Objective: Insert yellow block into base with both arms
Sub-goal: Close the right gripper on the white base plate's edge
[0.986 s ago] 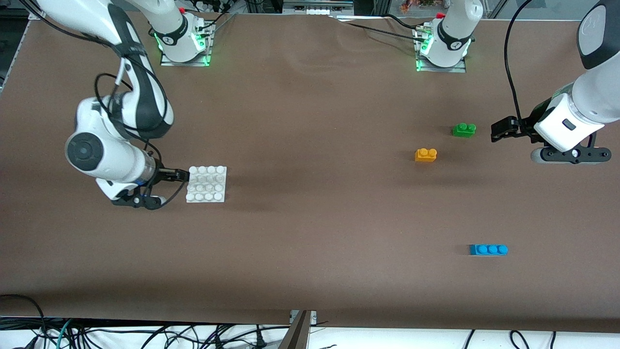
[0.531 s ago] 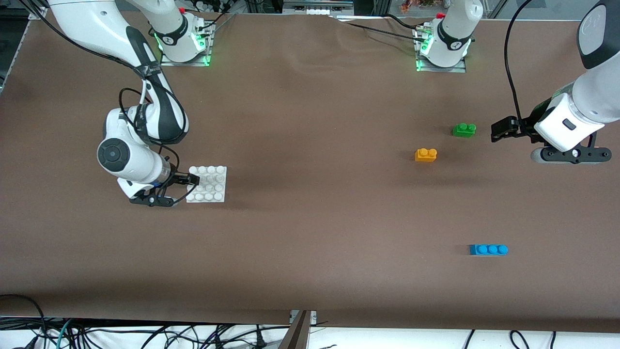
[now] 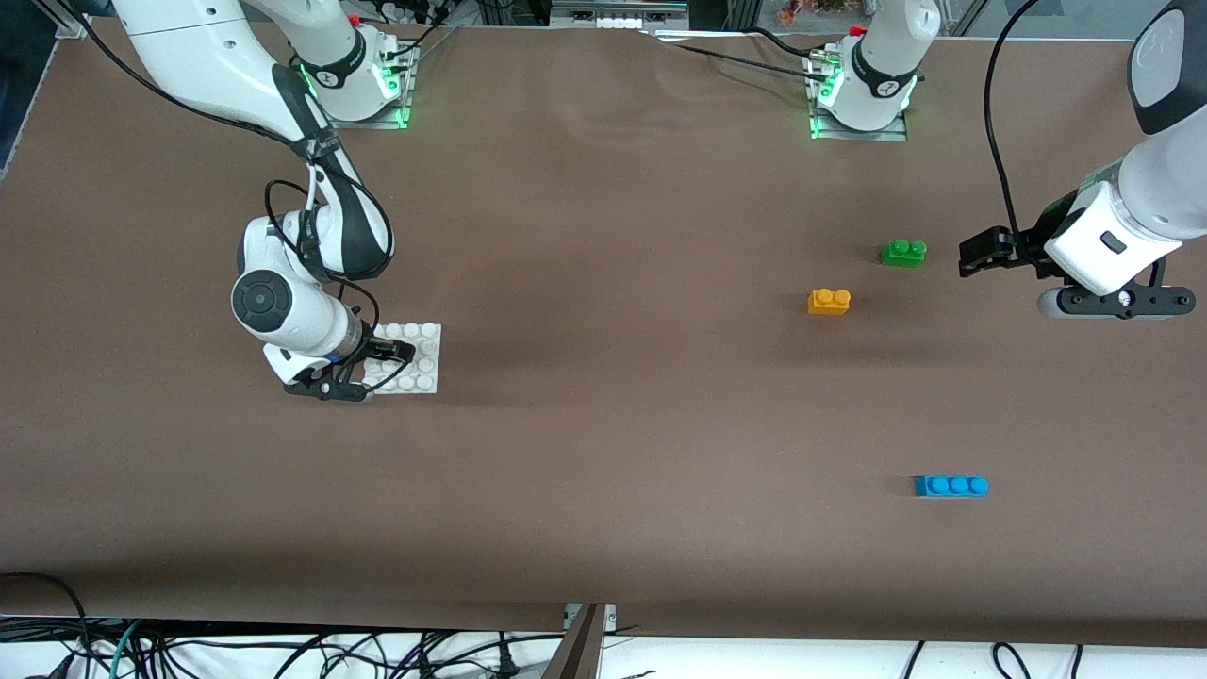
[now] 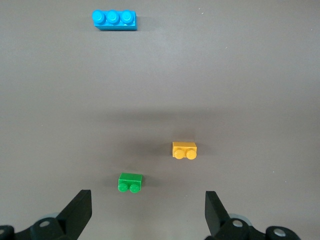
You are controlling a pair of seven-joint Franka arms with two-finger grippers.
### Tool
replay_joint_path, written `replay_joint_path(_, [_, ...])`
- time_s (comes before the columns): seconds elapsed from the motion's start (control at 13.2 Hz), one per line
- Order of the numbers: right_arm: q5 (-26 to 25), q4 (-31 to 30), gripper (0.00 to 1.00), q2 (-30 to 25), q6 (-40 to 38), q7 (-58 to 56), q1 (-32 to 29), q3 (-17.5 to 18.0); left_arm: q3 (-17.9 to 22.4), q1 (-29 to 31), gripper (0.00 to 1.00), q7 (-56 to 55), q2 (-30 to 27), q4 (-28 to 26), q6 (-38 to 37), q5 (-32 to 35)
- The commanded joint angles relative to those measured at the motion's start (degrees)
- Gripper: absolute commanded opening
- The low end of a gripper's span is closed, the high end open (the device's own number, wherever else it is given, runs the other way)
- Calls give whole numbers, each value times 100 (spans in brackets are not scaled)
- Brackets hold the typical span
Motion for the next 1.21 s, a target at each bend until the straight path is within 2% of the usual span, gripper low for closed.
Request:
replay_joint_path(0.0, [55,-213,99,-74,232,-100,-22,7,-4,-16,100,1,68,209,-93,-34])
replay_joint_path(0.99, [64,-345,99,111,637,-407,-233,-28,13,-8,100,62,86,253,-93,-25])
replay_joint_path(1.14, [64,-345,94,146,680,-434,-312,-10,13,-16,100,62,77,253,-93,-25])
